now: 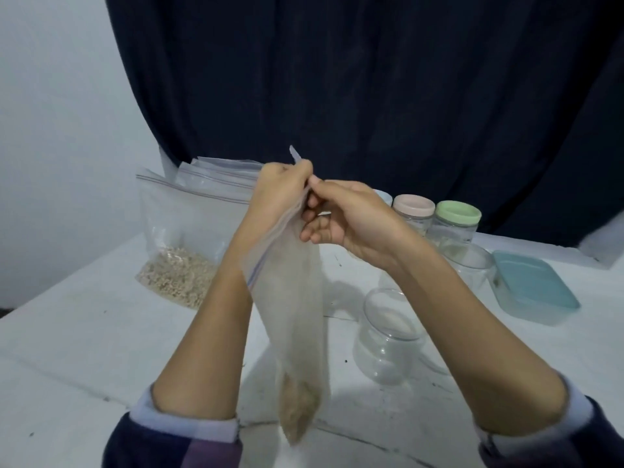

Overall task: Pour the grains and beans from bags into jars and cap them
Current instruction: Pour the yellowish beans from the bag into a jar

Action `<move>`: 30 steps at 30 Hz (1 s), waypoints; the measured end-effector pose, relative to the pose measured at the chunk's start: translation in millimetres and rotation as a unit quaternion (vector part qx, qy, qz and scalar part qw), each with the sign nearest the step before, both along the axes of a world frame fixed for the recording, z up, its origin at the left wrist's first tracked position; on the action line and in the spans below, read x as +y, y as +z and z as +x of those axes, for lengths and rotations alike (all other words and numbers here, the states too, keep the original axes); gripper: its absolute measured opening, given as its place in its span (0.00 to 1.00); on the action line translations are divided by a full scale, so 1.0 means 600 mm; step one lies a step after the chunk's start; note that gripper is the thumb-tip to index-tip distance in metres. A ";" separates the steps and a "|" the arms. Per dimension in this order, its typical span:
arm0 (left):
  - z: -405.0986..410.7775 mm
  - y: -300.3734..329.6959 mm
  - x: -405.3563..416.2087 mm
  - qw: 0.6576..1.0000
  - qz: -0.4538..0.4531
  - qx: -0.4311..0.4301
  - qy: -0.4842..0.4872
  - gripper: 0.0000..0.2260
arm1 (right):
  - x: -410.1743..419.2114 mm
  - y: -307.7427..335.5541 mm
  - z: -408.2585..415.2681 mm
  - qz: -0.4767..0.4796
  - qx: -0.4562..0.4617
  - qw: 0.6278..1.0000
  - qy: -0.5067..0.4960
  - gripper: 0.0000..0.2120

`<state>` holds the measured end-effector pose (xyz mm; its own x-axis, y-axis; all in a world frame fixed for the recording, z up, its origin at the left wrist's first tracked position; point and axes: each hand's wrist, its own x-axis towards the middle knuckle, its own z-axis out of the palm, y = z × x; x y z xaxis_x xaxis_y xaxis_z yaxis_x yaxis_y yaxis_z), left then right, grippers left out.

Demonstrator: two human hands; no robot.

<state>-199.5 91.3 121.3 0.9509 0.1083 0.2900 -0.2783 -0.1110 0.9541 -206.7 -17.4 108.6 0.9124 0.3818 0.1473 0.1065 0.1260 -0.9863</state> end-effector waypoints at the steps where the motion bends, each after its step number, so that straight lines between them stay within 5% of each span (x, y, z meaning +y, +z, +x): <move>1: 0.002 -0.004 -0.005 1.000 -0.005 0.004 0.002 0.19 | -0.002 -0.004 0.002 -0.002 0.002 1.000 0.000 0.16; 10: 0.024 -0.042 -0.019 0.999 0.029 0.039 -0.023 0.21 | -0.030 -0.046 0.024 0.002 0.027 1.000 0.000 0.16; 17: 0.040 -0.153 -0.016 0.981 -0.020 0.143 -0.132 0.15 | -0.062 -0.118 0.036 -0.110 0.036 0.990 -0.078 0.15; 30: 0.040 -0.147 -0.018 0.970 -0.060 0.086 -0.221 0.22 | -0.072 -0.121 0.051 -0.078 0.050 0.995 -0.037 0.17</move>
<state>-175.6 80.7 32.9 0.9452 -0.2983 0.1329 -0.1084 0.0973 0.9893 -176.4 -60.8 36.3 0.9462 0.3237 -0.0013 0.0105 -0.0348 -0.9993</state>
